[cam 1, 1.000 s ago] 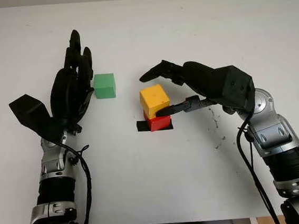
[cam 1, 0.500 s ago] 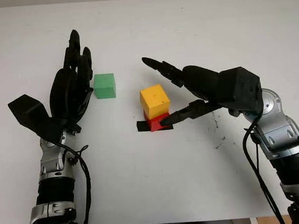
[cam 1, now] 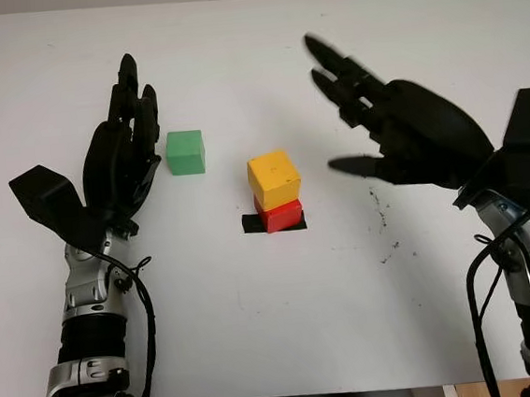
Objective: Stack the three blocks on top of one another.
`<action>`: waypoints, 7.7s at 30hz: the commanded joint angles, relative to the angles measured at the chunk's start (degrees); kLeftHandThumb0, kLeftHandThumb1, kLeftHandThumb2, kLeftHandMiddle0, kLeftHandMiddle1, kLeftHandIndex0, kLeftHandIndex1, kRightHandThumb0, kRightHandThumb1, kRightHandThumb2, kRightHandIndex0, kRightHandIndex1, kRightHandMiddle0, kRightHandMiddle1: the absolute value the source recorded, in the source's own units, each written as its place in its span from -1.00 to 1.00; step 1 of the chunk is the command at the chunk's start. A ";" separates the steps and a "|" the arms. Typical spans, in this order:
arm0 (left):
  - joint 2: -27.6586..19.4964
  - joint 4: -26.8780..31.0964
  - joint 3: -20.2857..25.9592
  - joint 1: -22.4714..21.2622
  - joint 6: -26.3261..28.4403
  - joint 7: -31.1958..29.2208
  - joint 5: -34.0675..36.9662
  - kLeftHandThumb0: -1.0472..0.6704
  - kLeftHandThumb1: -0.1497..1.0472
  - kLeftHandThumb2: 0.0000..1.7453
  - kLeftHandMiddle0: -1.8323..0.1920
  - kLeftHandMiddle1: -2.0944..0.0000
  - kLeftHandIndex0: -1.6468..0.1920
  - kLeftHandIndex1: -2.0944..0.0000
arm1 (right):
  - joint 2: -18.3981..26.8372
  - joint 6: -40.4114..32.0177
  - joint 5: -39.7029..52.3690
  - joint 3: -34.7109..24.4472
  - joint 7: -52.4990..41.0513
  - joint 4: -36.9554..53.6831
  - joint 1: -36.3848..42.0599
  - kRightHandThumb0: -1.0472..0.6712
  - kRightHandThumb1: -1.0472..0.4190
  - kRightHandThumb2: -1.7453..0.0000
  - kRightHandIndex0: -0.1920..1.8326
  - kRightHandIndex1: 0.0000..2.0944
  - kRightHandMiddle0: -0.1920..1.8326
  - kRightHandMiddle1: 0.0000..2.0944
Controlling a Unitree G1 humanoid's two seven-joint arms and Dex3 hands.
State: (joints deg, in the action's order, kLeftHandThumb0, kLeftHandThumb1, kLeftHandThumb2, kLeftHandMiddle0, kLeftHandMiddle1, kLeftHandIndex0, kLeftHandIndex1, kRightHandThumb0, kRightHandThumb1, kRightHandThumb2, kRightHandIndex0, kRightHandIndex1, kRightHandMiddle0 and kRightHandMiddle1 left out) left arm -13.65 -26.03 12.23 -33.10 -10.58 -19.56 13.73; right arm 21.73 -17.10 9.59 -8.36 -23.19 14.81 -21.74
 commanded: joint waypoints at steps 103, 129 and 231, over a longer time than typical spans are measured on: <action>-27.08 -9.64 -35.40 -17.80 -9.14 29.07 -66.47 -0.42 0.98 -0.94 0.52 0.92 0.40 0.01 | -5.90 -5.27 3.59 -6.21 18.24 3.03 7.25 -0.53 -1.00 0.42 -1.00 -1.00 -1.00 -1.00; -27.95 -10.21 -37.58 -19.34 -5.70 24.48 -70.62 -0.59 0.86 -0.94 0.74 0.97 0.49 0.95 | -6.07 -5.36 3.04 -5.88 18.28 3.56 7.61 -0.51 -1.00 0.43 -1.00 -1.00 -1.00 -0.99; 2.75 30.37 -13.30 17.79 -11.45 15.22 -22.08 -0.27 1.00 -0.74 0.59 0.95 0.54 -0.45 | -10.54 -6.16 0.85 -3.03 21.75 4.44 9.69 -0.51 -1.00 0.47 -1.00 -1.00 -1.00 -1.00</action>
State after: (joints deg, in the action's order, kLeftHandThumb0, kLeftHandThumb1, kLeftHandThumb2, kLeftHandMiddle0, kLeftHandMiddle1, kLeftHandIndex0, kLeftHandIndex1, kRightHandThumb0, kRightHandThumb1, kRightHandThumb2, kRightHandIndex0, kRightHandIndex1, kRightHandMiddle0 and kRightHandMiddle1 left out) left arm -11.48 4.83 -0.64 -15.94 -20.59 -5.14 -7.88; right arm 11.39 -23.77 10.54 -11.39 -1.38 18.40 -12.96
